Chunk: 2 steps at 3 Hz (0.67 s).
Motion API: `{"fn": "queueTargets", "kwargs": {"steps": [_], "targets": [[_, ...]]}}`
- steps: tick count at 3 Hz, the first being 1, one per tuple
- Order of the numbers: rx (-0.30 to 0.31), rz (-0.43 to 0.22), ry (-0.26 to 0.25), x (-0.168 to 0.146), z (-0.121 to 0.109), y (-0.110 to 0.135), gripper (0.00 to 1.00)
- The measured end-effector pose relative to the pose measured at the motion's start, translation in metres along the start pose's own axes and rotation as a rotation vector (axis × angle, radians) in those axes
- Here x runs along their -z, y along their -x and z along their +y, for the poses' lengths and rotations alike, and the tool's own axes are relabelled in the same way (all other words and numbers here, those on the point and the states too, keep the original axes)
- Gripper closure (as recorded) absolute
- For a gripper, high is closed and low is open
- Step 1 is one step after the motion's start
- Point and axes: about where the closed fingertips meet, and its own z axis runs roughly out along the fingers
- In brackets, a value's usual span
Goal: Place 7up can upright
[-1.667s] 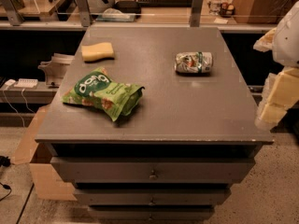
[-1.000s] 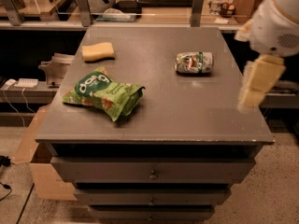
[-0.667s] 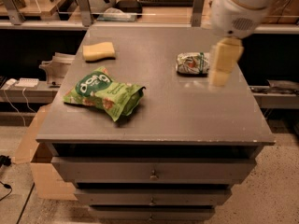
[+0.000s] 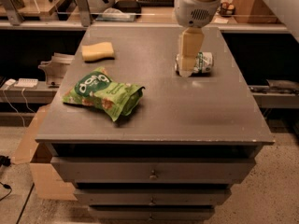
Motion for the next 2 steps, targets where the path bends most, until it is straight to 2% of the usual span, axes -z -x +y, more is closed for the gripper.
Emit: {"fn": "queueTargets", "kwargs": {"steps": [1, 2], "targets": [[-0.016, -0.001, 0.015, -0.024, -0.015, -0.01, 0.0], [-0.068, 0.001, 0.054, -0.069, -0.041, -0.031, 0.0]]}}
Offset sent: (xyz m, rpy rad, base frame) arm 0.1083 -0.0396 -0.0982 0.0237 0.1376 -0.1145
